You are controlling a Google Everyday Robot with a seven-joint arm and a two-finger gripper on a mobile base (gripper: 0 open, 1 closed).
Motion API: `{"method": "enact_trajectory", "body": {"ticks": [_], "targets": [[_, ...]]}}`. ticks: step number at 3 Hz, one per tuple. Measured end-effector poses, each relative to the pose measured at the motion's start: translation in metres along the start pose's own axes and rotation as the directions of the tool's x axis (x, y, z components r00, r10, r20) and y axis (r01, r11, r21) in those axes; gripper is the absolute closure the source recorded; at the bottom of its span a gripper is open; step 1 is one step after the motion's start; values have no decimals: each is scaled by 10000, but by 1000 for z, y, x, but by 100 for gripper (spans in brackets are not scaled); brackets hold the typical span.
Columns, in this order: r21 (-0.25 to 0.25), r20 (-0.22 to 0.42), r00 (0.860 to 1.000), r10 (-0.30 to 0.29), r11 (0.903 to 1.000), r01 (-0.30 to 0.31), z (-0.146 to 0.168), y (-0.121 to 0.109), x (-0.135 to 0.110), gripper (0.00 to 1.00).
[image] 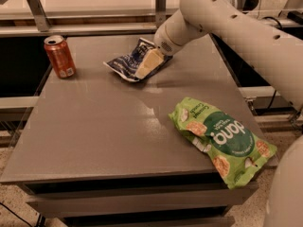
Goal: Move blue chip bag near green rice chip bag
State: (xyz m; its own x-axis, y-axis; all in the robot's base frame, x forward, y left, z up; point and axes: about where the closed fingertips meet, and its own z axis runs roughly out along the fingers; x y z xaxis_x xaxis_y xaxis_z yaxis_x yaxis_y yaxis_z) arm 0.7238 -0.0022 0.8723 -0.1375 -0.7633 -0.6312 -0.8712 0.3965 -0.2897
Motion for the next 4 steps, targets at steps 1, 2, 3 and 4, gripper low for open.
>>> {"method": "enact_trajectory", "body": {"ticks": [1,2,3,4], "targets": [[-398,-287,9994,201,9990,-212,21,8,8,0],[-704,-603,9978,269,9970,-312,36,15,17,17],[-801,-754,9967,307,9961,-367,39,17,20,40],[-803,-753,9967,306,9961,-367,36,16,16,64]]}}
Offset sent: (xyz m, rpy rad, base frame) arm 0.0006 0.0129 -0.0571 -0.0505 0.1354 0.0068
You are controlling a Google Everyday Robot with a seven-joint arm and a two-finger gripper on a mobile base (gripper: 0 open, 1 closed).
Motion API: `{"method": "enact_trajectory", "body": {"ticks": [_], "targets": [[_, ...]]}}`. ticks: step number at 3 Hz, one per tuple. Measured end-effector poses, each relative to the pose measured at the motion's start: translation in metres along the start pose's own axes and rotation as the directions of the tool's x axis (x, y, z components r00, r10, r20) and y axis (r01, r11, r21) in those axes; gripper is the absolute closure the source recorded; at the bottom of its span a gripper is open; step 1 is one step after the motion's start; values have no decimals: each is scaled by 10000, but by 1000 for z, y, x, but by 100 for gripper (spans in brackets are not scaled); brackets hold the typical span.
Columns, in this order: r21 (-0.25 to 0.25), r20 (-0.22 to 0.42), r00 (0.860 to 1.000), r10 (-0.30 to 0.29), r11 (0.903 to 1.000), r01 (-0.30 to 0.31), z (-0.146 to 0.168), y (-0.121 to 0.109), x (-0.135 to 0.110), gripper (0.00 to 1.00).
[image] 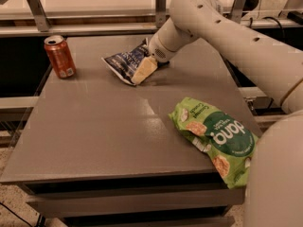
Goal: Move blue chip bag near green rice chip bag
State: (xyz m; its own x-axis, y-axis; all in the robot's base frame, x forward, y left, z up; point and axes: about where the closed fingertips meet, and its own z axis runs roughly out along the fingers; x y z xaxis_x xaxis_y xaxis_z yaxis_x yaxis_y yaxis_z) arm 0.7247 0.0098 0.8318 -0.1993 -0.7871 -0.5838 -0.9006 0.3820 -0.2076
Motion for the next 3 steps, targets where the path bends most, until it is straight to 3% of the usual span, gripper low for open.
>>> {"method": "enact_trajectory", "body": {"ticks": [1,2,3], "targets": [[-2,1,10000,0,10000,0,-3,-1,-2,86],[-3,2,10000,0,10000,0,-8,-2,-6,100],[-3,2,10000,-1,10000,1,-8,-2,-6,100]]}}
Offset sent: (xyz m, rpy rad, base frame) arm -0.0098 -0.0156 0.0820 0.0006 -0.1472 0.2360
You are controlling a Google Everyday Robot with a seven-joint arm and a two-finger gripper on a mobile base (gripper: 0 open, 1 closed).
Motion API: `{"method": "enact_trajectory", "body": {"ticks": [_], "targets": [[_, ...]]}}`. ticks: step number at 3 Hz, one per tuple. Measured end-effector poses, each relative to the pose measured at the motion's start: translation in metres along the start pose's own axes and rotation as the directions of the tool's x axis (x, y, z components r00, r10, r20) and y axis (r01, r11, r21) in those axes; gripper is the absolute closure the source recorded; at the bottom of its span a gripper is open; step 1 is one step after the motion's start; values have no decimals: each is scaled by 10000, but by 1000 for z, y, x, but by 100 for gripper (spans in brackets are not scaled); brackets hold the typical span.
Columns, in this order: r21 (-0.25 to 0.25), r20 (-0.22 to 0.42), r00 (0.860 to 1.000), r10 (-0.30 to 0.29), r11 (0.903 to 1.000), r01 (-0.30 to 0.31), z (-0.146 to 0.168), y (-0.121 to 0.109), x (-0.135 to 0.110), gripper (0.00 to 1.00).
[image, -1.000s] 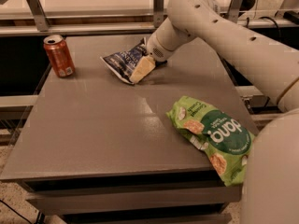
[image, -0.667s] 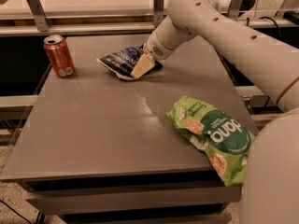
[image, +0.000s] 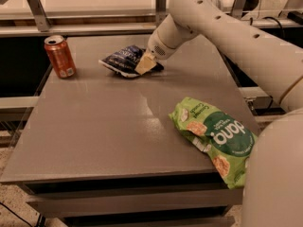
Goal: Move blue chip bag near green rice chip bag
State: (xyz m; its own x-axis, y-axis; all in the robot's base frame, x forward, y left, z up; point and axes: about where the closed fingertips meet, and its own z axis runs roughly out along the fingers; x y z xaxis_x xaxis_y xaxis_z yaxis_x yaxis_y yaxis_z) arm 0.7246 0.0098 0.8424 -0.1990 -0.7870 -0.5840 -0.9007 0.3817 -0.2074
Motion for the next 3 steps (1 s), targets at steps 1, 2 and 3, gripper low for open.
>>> {"method": "enact_trajectory", "body": {"ticks": [1,2,3], "targets": [[-134,231,9972,-710,9974,713,-26,-3,-2,100],[-405,597,9777,-2012,9782,2038,-87,-6,-4,100],[-752,729,9524,-2960,9506,3012,-127,2,1,100]]}}
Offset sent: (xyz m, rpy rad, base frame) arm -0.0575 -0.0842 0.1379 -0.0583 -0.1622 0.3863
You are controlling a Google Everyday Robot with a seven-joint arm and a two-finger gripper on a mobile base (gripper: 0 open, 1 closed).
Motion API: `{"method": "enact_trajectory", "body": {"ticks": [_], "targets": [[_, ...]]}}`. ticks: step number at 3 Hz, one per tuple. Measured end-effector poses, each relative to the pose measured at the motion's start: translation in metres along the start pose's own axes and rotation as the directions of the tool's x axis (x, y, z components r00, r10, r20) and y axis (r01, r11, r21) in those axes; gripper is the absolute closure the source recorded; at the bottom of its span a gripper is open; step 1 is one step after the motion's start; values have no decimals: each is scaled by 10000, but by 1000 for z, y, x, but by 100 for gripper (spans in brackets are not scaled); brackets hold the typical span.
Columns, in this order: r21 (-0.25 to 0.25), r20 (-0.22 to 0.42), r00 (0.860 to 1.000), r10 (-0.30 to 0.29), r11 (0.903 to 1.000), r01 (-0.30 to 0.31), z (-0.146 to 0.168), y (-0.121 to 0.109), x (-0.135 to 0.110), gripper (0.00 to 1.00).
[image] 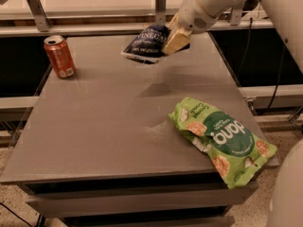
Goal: Move blue chip bag near green rice chip bag
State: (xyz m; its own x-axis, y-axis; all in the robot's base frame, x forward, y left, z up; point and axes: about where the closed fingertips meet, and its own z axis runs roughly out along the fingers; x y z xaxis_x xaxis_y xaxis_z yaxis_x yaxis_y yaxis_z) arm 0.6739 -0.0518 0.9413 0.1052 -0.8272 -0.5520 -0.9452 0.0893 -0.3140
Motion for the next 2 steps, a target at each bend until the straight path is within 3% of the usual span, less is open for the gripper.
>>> {"method": "enact_trajectory", "body": {"ticks": [1,2], "targets": [[-398,83,9979,-640,9971,642,-28,16,2,100],[-892,112,9926,-1208,9886,1213,-51,40,6,82]]}}
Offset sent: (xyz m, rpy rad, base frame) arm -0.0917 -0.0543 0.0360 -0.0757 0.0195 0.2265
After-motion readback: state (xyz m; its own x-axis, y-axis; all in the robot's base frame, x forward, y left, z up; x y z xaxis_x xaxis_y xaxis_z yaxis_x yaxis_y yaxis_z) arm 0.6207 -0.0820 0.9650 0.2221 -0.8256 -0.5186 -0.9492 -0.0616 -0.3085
